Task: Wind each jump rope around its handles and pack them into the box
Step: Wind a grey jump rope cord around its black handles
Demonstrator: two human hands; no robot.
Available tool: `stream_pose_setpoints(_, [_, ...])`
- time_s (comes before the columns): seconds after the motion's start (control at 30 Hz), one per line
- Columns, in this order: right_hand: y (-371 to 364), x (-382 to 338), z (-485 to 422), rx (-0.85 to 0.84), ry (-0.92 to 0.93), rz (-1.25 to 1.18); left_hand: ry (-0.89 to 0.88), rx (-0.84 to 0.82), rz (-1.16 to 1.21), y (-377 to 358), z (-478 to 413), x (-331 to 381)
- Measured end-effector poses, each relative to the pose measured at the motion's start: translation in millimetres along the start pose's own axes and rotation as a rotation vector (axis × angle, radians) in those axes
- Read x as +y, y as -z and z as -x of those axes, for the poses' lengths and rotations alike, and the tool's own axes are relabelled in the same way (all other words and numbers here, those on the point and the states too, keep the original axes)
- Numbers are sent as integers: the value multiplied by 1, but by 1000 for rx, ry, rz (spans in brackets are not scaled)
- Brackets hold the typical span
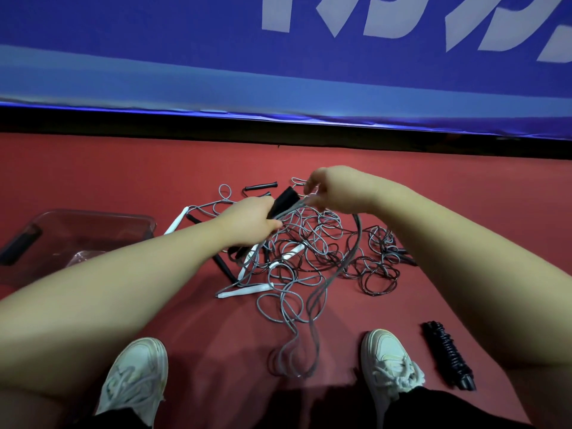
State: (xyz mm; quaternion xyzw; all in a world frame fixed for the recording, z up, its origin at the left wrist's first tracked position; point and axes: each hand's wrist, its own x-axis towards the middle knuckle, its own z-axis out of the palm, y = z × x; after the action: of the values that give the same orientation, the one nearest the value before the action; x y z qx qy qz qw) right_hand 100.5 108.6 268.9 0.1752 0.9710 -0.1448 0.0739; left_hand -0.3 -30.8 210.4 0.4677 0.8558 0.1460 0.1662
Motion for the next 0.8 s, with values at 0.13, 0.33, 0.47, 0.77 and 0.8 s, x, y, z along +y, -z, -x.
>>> stream_pose_setpoints(0.13, [-2, -3, 0, 151, 145, 291, 49, -163, 411, -2, -4, -21])
stream_pose_setpoints(0.33, [0, -3, 2, 249, 509, 602, 55, -503, 647, 0, 1, -29])
stream_pose_setpoints(0.47, [-3, 8, 0, 335, 662, 384, 23, -633, 722, 7, 9, -24])
stream_pose_setpoints(0.77, [-1, 18, 5, -6, 415, 146, -9, -621, 812, 12, 13, -27])
stream_pose_setpoints(0.8, [-2, 18, 5, 84, 480, 166, -2, -617, 820, 13, 13, -27])
